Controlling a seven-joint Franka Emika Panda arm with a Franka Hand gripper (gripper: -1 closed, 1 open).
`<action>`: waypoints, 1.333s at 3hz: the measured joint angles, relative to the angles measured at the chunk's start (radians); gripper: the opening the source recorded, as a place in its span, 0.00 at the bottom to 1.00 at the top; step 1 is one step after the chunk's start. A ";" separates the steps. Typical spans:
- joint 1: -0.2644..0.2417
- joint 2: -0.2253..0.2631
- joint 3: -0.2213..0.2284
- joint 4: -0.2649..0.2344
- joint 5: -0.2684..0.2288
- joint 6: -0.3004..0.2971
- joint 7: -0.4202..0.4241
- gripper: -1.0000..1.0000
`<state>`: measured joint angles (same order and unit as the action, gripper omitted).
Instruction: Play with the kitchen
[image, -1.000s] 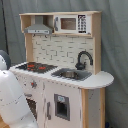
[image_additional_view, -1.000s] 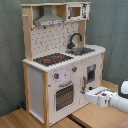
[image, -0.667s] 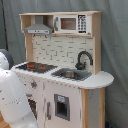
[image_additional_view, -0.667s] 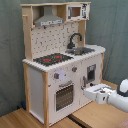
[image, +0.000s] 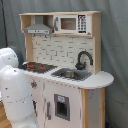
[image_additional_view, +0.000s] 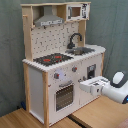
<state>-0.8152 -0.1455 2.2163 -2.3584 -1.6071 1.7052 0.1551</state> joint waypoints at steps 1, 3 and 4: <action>-0.003 0.058 -0.045 -0.013 -0.066 0.000 -0.064 1.00; -0.034 0.170 -0.110 -0.065 -0.184 0.007 -0.143 1.00; -0.093 0.209 -0.127 -0.090 -0.253 0.034 -0.142 1.00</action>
<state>-0.9079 0.0630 2.0891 -2.4489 -1.8606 1.7393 0.0134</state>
